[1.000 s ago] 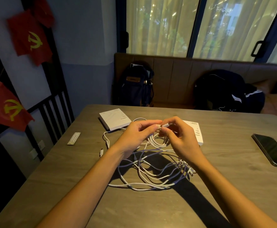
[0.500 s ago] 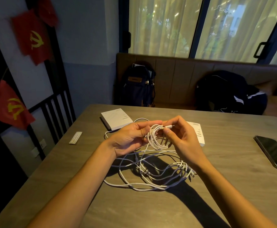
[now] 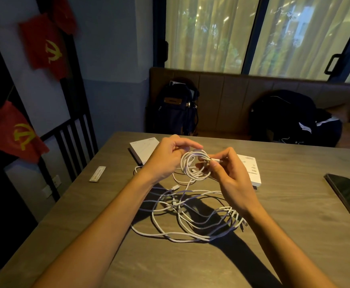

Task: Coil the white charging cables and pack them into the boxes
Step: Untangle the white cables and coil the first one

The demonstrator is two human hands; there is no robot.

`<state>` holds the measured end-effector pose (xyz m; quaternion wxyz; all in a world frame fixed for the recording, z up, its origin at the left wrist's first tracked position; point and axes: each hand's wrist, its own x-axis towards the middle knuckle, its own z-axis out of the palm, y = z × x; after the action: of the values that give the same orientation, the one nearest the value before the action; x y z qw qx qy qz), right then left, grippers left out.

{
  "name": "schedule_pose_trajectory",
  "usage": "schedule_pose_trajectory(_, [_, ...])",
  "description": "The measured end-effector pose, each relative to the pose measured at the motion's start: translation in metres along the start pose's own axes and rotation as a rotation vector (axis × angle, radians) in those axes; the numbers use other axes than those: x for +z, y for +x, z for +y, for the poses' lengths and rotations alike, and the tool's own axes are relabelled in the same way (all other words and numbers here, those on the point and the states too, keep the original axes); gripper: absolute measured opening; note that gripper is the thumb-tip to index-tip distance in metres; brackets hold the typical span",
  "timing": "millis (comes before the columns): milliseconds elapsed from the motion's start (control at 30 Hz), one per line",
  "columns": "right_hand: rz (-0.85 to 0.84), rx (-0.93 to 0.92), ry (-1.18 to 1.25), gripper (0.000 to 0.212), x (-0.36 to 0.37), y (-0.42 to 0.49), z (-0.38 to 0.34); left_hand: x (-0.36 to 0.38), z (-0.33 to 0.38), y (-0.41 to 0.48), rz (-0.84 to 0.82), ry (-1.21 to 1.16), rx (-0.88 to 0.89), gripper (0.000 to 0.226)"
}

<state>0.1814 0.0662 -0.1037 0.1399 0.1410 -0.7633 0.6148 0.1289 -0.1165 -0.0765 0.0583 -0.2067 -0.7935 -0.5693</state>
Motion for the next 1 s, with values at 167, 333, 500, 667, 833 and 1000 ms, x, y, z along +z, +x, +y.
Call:
schedule_pose_trajectory(167, [0.113, -0.006, 0.040, 0.003, 0.005, 0.009, 0.005, 0.005, -0.010, -0.008, 0.017, -0.041, -0.015, 0.027])
schedule_pose_trajectory(333, [0.203, -0.042, -0.101, 0.006, 0.016, 0.018, 0.015, 0.011, -0.028, -0.019, -0.117, -0.488, -0.284, 0.028])
schedule_pose_trajectory(500, [0.143, -0.035, -0.095, 0.013, 0.031, 0.025, 0.018, 0.010, -0.041, -0.017, -0.011, -0.395, -0.242, 0.032])
schedule_pose_trajectory(667, [-0.122, 0.203, 0.084, 0.025, 0.033, 0.038, 0.029, -0.006, -0.058, -0.008, 0.122, -0.248, -0.204, 0.031])
schedule_pose_trajectory(833, [-0.188, 0.278, 0.076, 0.028, 0.037, 0.050, 0.044, -0.031, -0.080, 0.011, -0.060, 0.034, -0.177, 0.027])
schedule_pose_trajectory(1000, [-0.155, 0.391, 0.114, 0.020, 0.039, 0.069, 0.053, -0.071, -0.121, 0.039, -0.073, 0.585, -0.191, 0.044])
